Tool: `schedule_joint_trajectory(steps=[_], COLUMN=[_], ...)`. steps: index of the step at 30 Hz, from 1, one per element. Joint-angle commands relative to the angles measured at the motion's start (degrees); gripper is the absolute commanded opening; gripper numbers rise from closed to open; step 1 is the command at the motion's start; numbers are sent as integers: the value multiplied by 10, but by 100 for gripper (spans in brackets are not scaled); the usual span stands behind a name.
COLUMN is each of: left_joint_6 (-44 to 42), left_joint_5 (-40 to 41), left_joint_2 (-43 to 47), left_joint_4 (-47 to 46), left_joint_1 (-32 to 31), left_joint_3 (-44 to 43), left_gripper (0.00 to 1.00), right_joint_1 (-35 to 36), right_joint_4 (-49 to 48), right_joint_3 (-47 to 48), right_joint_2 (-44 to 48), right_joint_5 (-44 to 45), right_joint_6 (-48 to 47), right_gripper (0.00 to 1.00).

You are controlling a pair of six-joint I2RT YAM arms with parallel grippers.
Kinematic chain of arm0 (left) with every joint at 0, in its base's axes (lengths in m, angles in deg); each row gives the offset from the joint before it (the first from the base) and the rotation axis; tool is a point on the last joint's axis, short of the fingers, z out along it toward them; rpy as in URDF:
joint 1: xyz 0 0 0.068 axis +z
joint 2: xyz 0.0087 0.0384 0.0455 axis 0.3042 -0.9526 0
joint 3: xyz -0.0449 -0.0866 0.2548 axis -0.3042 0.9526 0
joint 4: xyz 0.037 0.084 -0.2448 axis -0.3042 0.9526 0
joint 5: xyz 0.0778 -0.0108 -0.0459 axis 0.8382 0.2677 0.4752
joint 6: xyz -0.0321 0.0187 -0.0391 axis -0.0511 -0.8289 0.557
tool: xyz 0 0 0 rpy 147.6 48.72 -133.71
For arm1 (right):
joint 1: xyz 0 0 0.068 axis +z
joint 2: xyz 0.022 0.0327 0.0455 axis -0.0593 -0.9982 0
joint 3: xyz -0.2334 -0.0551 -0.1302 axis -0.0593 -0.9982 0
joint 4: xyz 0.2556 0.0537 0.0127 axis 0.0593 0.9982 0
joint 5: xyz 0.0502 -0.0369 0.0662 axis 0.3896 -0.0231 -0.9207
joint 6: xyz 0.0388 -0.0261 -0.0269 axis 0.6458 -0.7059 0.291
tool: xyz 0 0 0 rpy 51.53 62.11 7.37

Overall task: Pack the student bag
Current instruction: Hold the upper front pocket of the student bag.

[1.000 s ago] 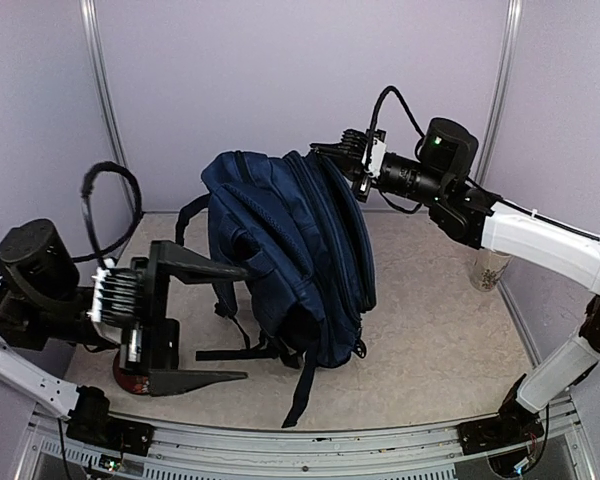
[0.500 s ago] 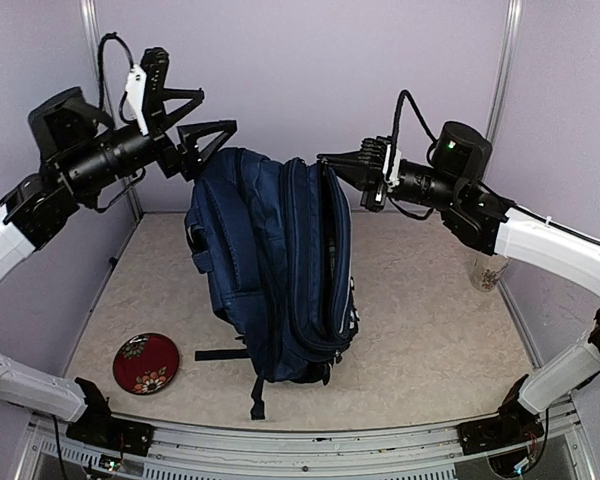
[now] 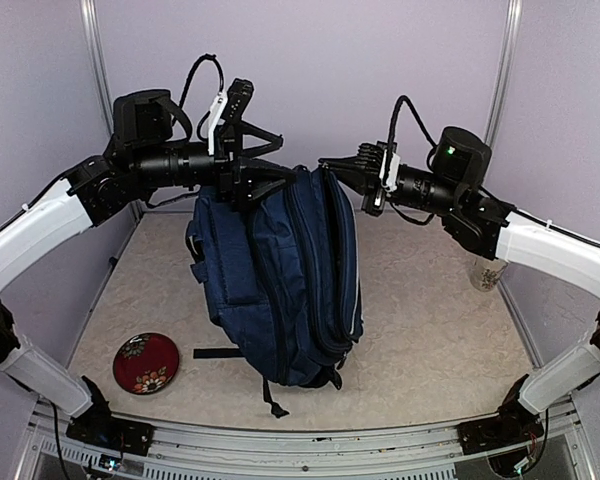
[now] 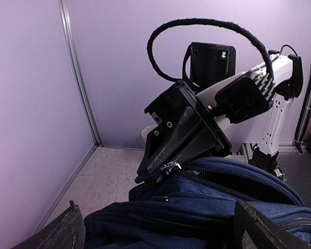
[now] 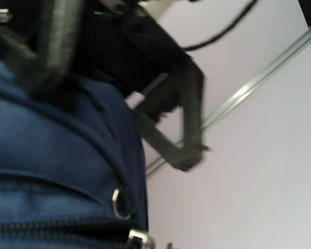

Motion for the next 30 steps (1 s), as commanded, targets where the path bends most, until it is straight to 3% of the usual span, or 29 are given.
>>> schedule_joint_trajectory(steps=[1, 7, 14, 16, 17, 21, 26, 30], left_joint_6=[-43, -64, -58, -65, -68, -98, -172, -272], left_joint_5=[26, 116, 138, 140, 153, 266, 521, 568], left_joint_2=[-11, -70, -66, -51, -42, -22, -40, -13], left_joint_4=[86, 131, 62, 30, 11, -36, -55, -117], left_joint_1=[-25, -66, -72, -80, -85, -87, -69, -116], left_joint_3=[81, 73, 119, 139, 149, 139, -11, -16], left_gripper=[94, 80, 34, 6, 0, 0, 0, 0], right_joint_1=[3, 6, 20, 20, 20, 20, 19, 20], right_joint_4=[-131, -149, -133, -145, -152, -177, -183, -197], right_joint_3=[32, 46, 38, 29, 27, 73, 208, 250], right_joint_2=[18, -14, -20, -26, -31, -81, -156, -161], right_joint_5=[66, 40, 15, 33, 45, 95, 164, 158], right_joint_6=[34, 54, 44, 45, 47, 47, 31, 16], right_gripper=[0, 0, 0, 0, 0, 0, 0, 0])
